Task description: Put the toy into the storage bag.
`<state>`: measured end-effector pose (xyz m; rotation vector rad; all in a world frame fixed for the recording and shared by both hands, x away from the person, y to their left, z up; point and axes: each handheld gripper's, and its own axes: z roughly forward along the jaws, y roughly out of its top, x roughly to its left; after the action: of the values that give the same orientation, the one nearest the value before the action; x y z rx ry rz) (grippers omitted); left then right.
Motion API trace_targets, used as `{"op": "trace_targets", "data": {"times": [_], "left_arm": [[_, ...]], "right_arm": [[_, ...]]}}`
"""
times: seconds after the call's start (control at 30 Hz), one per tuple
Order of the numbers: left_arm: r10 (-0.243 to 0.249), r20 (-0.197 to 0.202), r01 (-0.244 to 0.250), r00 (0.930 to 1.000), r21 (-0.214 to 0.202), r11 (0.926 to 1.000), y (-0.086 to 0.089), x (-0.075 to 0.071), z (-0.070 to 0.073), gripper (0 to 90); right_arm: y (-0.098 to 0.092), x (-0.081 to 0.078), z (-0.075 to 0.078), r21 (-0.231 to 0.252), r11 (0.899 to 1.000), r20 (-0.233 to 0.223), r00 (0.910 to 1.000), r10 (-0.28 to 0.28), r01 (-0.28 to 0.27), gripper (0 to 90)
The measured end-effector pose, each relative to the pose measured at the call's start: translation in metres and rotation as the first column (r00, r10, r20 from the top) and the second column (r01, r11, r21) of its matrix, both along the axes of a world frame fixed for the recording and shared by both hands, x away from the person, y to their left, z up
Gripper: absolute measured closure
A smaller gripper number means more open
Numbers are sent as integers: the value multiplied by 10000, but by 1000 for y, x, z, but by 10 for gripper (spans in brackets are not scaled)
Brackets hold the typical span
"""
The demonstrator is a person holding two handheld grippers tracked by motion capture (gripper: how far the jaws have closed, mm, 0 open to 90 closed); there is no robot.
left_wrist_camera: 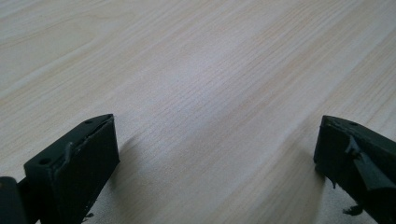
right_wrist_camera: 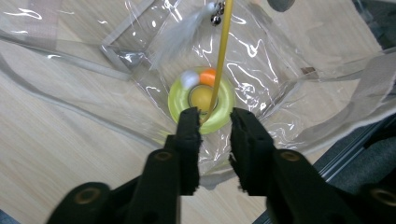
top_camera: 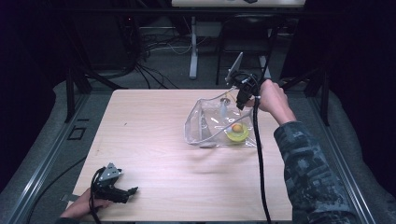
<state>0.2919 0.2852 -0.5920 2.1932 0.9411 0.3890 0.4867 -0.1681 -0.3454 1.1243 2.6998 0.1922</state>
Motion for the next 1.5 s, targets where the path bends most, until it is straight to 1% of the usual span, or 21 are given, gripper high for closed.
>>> {"op": "trace_targets", "data": {"times": [0.07, 0.13, 0.23, 0.43, 0.47, 0.53, 0.57, 0.6, 0.63, 0.67, 0.7, 0.8, 0.83, 1.07, 1.1, 1.17, 1.23, 1.27, 1.3, 1.33, 1.5], "left_arm": [[1, 0, -1, 10000, -2, 10000, 0, 0, 0, 0], [-1, 1, 1, 10000, 0, 10000, 0, 0, 0, 0], [1, 0, -1, 10000, -1, 10000, 0, 0, 0, 0], [-2, 0, 2, 10000, 0, 10000, 0, 0, 0, 0], [2, 2, -2, 10000, -3, 10000, 0, 0, 0, 0], [-5, 0, 5, 10000, 4, 10000, 0, 0, 0, 0], [-2, 0, 2, 10000, 3, 10000, 0, 0, 0, 0], [0, 1, 0, 10000, 0, 10000, 0, 0, 0, 0], [1, 0, -1, 10000, -2, 10000, 0, 0, 0, 0], [-4, -1, 4, 10000, 3, 10000, 0, 0, 0, 0], [2, 2, -2, 10000, -3, 10000, 0, 0, 0, 0], [4, 1, -4, 10000, -5, 10000, 0, 0, 0, 0], [2, 0, -2, 10000, -4, 10000, 0, 0, 0, 0], [2, 1, -2, 10000, -3, 10000, 0, 0, 0, 0], [-5, 1, 5, 10000, 4, 10000, 0, 0, 0, 0], [0, 0, 0, 10000, -1, 10000, 0, 0, 0, 0], [-4, 0, 4, 10000, 3, 10000, 0, 0, 0, 0], [1, 1, -1, 10000, 0, 10000, 0, 0, 0, 0], [1, 1, -1, 10000, -2, 10000, 0, 0, 0, 0], [2, 5, -2, 10000, 0, 10000, 0, 0, 0, 0], [40, 14, -40, 10000, -52, 10000, 0, 0, 0, 0]], "right_arm": [[-1, -2, 6, 262, 9997, 217, 9998, -9, 4, 600], [-3, -4, 11, 511, 9987, 332, 9994, -39, 22, 498], [-6, -7, 17, 842, 9964, 728, 9972, -152, 91, 365], [-18, -15, 23, 1713, 9848, 1328, 9899, -504, 271, 223], [-20, -17, 25, 1713, 9849, 1389, 9891, -493, 251, 203], [-25, -20, 26, 1937, 9807, 1697, 9836, -612, 276, 143], [-27, -21, 26, 2021, 9790, 1779, 9820, -630, 262, 140], [-32, -25, 27, 2255, 9740, 1991, 9775, -698, 236, 91], [-32, -25, 27, 2255, 9740, 1991, 9775, -698, 236, 91], [-35, -27, 28, 2322, 9723, 2107, 9746, -766, 262, 62], [-41, -31, 29, 2545, 9664, 2296, 9684, -971, 365, 37], [-47, -35, 30, 2814, 9589, 2465, 9629, -1097, 372, 0], [-49, -37, 30, 2823, 9584, 2571, 9591, -1187, 429, 0], [-65, -55, 27, 3333, 9419, 3260, 9323, -1566, 417, 0], [-67, -57, 27, 3314, 9424, 3240, 9327, -1587, 453, 0], [-73, -63, 24, 3435, 9380, 3249, 9313, -1645, 458, 0], [-77, -69, 21, 3417, 9384, 3228, 9315, -1677, 505, 0], [-81, -73, 19, 3490, 9356, 3259, 9291, -1748, 536, 0], [-83, -76, 17, 3533, 9338, 3221, 9299, -1778, 561, 0], [-86, -79, 14, 3470, 9359, 3169, 9315, -1787, 615, 0], [-97, -91, -2, 3517, 9326, 3070, 9311, -1970, 813, 0]]}}
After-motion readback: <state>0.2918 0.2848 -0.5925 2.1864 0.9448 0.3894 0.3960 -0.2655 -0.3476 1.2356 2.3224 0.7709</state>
